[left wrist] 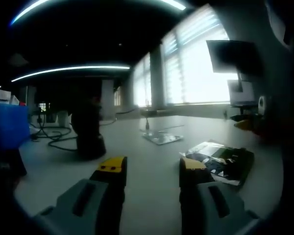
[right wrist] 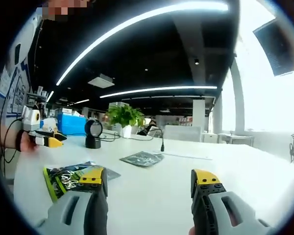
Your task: Clip sheet goods on table flip sheet goods clip sheet goods scan sheet goods put sheet goods back to table
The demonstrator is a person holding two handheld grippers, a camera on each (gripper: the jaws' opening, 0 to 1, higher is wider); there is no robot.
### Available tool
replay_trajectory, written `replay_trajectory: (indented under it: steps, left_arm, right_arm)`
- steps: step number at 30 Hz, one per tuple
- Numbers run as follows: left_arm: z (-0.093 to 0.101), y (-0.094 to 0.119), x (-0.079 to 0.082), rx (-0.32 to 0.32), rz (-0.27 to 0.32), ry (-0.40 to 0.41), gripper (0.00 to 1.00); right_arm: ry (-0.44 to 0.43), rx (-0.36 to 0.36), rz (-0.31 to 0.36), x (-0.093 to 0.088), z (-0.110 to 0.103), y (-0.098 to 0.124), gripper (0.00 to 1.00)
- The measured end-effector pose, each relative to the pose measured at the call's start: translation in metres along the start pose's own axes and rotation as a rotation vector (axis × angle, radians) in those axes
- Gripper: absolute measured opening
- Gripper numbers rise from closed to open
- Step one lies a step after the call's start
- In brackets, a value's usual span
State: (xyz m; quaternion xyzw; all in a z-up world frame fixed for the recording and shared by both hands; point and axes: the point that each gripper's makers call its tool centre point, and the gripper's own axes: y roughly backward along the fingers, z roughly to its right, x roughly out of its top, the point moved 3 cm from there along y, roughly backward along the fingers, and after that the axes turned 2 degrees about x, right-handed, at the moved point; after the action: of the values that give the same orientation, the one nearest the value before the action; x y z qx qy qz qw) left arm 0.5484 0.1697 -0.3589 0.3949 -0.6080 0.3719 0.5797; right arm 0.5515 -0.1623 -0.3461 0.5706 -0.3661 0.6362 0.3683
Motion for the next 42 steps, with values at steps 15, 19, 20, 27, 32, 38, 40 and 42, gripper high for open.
replay_trajectory:
  steps: [15, 19, 20, 27, 32, 38, 40, 42]
  left_arm:
    - [0.000, 0.001, 0.001, -0.001, 0.006, -0.004, 0.35]
    - [0.001, 0.001, 0.001, -0.002, 0.005, -0.006, 0.35]
    - [0.001, 0.001, 0.001, -0.002, 0.006, -0.006, 0.35]
    - [0.001, 0.001, 0.001, 0.000, 0.005, -0.008, 0.35]
    - [0.001, 0.001, 0.001, -0.001, 0.005, -0.009, 0.35]
    - [0.001, 0.001, 0.001, -0.002, 0.006, -0.008, 0.35]
    - [-0.002, 0.001, -0.001, -0.003, 0.006, -0.008, 0.35]
    - [-0.002, 0.001, -0.001, -0.003, 0.007, -0.007, 0.35]
  right_arm:
    - [-0.057, 0.101, 0.011, 0.028, -0.073, -0.011, 0.56]
    - [-0.042, 0.139, -0.012, 0.018, -0.099, -0.014, 0.56]
    - [-0.043, 0.145, -0.018, 0.015, -0.104, -0.015, 0.55]
    - [-0.020, 0.182, -0.052, 0.006, -0.132, -0.018, 0.51]
    - [-0.029, 0.203, -0.068, 0.004, -0.144, -0.022, 0.50]
    - [-0.005, 0.207, -0.084, 0.004, -0.154, -0.024, 0.50]
    - [0.020, 0.211, -0.095, 0.001, -0.158, -0.024, 0.48]
    - [0.039, 0.214, -0.105, -0.001, -0.163, -0.024, 0.47]
